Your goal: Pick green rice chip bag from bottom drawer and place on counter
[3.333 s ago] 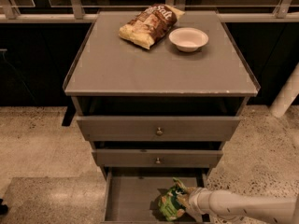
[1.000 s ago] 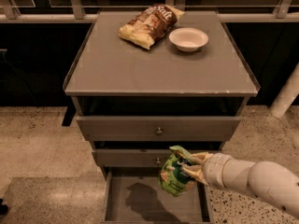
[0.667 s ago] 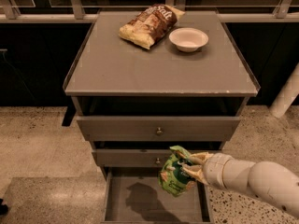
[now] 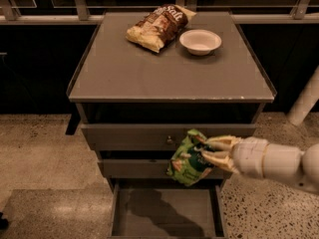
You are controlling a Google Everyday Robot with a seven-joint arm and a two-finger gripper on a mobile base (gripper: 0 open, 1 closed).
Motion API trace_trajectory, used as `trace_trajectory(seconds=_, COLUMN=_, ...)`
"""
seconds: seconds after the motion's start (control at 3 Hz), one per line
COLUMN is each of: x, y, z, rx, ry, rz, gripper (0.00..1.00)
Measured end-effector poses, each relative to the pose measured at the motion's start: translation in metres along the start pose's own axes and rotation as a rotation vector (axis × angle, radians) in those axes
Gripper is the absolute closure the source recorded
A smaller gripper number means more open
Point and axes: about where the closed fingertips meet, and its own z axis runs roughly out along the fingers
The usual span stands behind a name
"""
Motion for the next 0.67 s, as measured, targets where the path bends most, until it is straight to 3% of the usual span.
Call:
trace_trajectory(seconds=0.33, x=-0.062, y=-0.029, z=-0.032, rx=-0.026, ry=-0.097, rz=-0.093, gripper=1.0)
trace_trajectory(seconds=0.67, x=-0.115, y=-0.048, z=-0.059, rx=-0.013, ry=-0.13, rz=-0.18, gripper=1.0)
